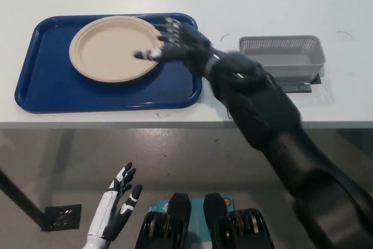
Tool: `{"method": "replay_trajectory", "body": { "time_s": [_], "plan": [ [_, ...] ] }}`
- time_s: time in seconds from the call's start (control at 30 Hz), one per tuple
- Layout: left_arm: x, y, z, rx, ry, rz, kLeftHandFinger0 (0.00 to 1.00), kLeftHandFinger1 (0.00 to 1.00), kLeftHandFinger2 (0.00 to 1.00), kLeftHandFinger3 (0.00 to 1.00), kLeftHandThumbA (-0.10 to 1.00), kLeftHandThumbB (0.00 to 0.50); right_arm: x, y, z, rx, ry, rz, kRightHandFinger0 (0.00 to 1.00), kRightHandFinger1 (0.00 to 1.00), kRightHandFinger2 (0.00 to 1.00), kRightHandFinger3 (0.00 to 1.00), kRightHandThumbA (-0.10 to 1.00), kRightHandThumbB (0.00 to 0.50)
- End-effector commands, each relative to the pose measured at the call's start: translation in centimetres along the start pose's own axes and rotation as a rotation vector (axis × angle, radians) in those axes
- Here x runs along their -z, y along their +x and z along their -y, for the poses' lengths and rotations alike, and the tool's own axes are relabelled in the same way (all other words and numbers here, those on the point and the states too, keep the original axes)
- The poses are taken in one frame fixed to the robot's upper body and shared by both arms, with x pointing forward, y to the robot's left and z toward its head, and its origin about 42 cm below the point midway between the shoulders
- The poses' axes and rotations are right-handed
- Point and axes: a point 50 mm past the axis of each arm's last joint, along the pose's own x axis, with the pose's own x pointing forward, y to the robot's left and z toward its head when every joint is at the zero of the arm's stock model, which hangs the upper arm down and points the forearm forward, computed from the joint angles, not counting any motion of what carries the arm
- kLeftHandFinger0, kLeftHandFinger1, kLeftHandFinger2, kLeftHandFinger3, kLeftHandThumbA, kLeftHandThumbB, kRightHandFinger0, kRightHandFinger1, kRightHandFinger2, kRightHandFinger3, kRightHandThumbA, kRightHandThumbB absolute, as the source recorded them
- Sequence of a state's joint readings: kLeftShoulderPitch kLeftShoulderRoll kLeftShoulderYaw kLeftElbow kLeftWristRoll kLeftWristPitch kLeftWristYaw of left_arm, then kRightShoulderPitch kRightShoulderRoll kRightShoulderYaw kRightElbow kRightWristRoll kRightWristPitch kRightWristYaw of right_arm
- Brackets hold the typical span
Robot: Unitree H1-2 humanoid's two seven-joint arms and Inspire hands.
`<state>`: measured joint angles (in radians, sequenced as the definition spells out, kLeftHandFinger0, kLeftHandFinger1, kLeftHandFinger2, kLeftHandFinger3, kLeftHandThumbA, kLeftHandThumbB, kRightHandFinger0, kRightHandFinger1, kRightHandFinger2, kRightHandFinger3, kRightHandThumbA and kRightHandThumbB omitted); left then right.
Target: Use the right hand to pick up a plate from a leveled surface and place it into a tray on the left side
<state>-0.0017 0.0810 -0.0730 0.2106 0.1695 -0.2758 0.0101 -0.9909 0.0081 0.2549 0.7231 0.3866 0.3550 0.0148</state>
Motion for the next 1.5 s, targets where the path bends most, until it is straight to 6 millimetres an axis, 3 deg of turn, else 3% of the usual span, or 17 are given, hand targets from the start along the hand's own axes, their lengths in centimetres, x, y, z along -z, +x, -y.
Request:
{"method": "replay_trajectory", "body": {
  "time_s": [0.0, 0.07, 0.1, 0.17, 0.23, 0.27, 0.3, 0.4, 0.47, 0.57, 0.67, 0.83, 0.87, 1.03, 1.13, 1.33, 1.47],
  "plan": [
    [-1.5, 1.0, -0.4, 0.023, 0.018, 0.052, 1.0, 1.0, 1.0, 1.0, 0.88, 0.077, -4.5, -21.2, -0.1, -0.238, -0.19, 0.448, 1.0, 1.0, 1.0, 1.0, 1.0, 0.399],
    [-1.4, 1.1, -0.4, 0.023, 0.005, 0.053, 1.0, 1.0, 1.0, 1.0, 0.87, 0.082, -2.8, -24.4, -0.5, -0.219, -0.179, 0.491, 1.0, 1.0, 1.0, 1.0, 1.0, 0.389],
    [-1.4, 1.1, -0.4, 0.023, 0.01, 0.054, 1.0, 1.0, 1.0, 1.0, 0.87, 0.082, -1.9, -26.4, -0.8, -0.179, -0.201, 0.548, 1.0, 1.0, 1.0, 1.0, 1.0, 0.326],
    [-1.3, 1.1, -0.3, 0.026, 0.01, 0.056, 1.0, 1.0, 1.0, 1.0, 0.87, 0.081, -0.8, -29.3, -1.2, -0.102, -0.22, 0.63, 1.0, 1.0, 1.0, 1.0, 1.0, 0.27],
    [-1.3, 1.1, -0.1, 0.03, 0.005, 0.054, 1.0, 1.0, 1.0, 1.0, 0.87, 0.08, -0.3, -30.8, -1.3, -0.059, -0.215, 0.686, 1.0, 1.0, 1.0, 1.0, 1.0, 0.28],
    [-1.2, 1.1, -0.1, 0.03, 0.01, 0.055, 1.0, 1.0, 1.0, 1.0, 0.88, 0.08, 0.6, -32.7, -1.4, -0.021, -0.18, 0.793, 1.0, 1.0, 1.0, 1.0, 1.0, 0.3],
    [-1.1, 1.1, -0.1, 0.029, 0.01, 0.056, 1.0, 1.0, 1.0, 1.0, 0.89, 0.084, 1.1, -33.6, -1.4, -0.023, -0.191, 0.848, 1.0, 1.0, 1.0, 1.0, 1.0, 0.275],
    [-1.1, 1.2, -0.1, 0.029, 0.007, 0.055, 1.0, 1.0, 1.0, 1.0, 0.89, 0.081, 2.0, -35.1, -1.8, -0.041, -0.066, 0.93, 1.0, 1.0, 1.0, 1.0, 1.0, 0.322],
    [-1.1, 1.3, -0.1, 0.034, 0.011, 0.053, 1.0, 1.0, 1.0, 1.0, 0.89, 0.075, 2.7, -36.2, -2.1, -0.046, 0.059, 0.987, 1.0, 1.0, 1.0, 1.0, 1.0, 0.301],
    [-1.0, 1.3, 0.0, 0.037, 0.008, 0.051, 1.0, 1.0, 1.0, 1.0, 0.9, 0.078, 3.7, -37.2, -2.1, -0.025, 0.095, 1.035, 1.0, 1.0, 1.0, 1.0, 1.0, 0.308],
    [-1.0, 1.4, 0.1, 0.032, 0.002, 0.05, 1.0, 1.0, 1.0, 1.0, 0.89, 0.084, 4.9, -37.8, -2.0, 0.014, 0.139, 1.026, 1.0, 1.0, 1.0, 1.0, 1.0, 0.346],
    [-0.9, 1.3, 0.2, 0.027, 0.002, 0.06, 1.0, 1.0, 1.0, 1.0, 0.9, 0.081, 7.4, -37.3, -1.4, 0.076, 0.115, 0.957, 1.0, 1.0, 1.0, 1.0, 1.0, 0.313],
    [-1.0, 1.5, 0.2, 0.026, -0.006, 0.06, 1.0, 1.0, 1.0, 1.0, 0.89, 0.082, 8.0, -36.9, -1.1, 0.097, 0.101, 0.926, 1.0, 1.0, 1.0, 1.0, 1.0, 0.335],
    [-0.9, 1.4, 0.0, 0.015, -0.005, 0.059, 1.0, 1.0, 1.0, 1.0, 0.92, 0.077, 12.7, -33.8, 1.9, 0.247, 0.038, 0.749, 1.0, 1.0, 1.0, 1.0, 1.0, 0.268],
    [-0.8, 1.0, 0.1, 0.015, 0.001, 0.068, 1.0, 1.0, 1.0, 1.0, 1.0, 0.07, 15.0, -32.6, 3.4, 0.306, -0.003, 0.675, 1.0, 1.0, 1.0, 1.0, 1.0, 0.297],
    [-0.6, 0.8, 0.4, 0.01, -0.023, 0.085, 1.0, 1.0, 1.0, 1.0, 1.0, 0.088, 20.4, -28.9, 6.6, 0.404, -0.007, 0.512, 1.0, 1.0, 1.0, 1.0, 1.0, 0.183],
    [-0.5, 0.8, 0.4, 0.005, -0.025, 0.09, 1.0, 1.0, 1.0, 1.0, 1.0, 0.087, 22.9, -28.0, 7.5, 0.425, -0.018, 0.421, 1.0, 1.0, 1.0, 1.0, 1.0, 0.19]
  ]
}}
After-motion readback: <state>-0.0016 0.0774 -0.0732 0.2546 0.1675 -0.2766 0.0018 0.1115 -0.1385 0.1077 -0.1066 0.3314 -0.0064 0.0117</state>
